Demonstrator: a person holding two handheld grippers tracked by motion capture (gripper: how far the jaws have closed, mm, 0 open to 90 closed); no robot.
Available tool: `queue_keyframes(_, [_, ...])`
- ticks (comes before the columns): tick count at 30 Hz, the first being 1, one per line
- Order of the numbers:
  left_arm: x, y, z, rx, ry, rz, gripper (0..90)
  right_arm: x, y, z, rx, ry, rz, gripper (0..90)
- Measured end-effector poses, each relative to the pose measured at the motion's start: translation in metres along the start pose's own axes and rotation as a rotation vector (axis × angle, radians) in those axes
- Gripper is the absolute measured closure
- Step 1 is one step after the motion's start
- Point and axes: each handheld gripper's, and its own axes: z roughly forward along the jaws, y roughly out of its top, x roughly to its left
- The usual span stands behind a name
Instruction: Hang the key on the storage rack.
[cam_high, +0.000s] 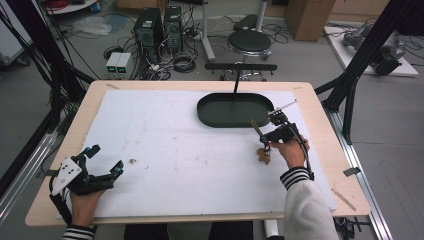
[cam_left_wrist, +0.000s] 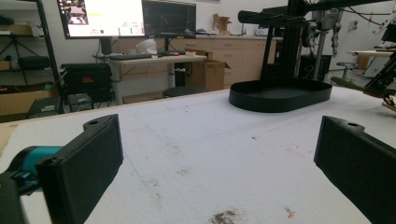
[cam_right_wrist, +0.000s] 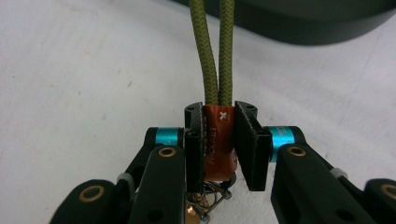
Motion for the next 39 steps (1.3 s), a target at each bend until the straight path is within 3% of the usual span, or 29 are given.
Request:
queue_keyframes(1, [0.0,0.0,0.0,-0.001,0.0,0.0,1.7,0.001,0.0,-0.005,-0.04,-0.005,-0.005,74.3])
queue_keyframes(2, [0.0,0.0,0.0,0.0,0.0,0.001,1.7,0.001,0.0,-0.005,-0.04,-0.005,-0.005,74.3])
queue_keyframes(13, [0.0,0.0,0.0,-0.001,0.002,0.001,1.7,0.002,0.002,-0.029,-0.283,-0.054,0.004,74.3])
queue_keyframes(25, [0.0,0.0,0.0,-0.001,0.003,-0.007,1.7,0.002,0.016,-0.056,-0.468,-0.17,-0.02,74.2])
queue_keyframes(33, [0.0,0.0,0.0,-0.002,0.003,-0.007,1.7,-0.002,0.033,-0.067,-0.514,-0.187,-0.021,74.2])
queue_keyframes(39, [0.0,0.0,0.0,-0.003,0.003,-0.009,1.7,-0.003,0.044,-0.07,-0.539,-0.242,-0.019,74.2])
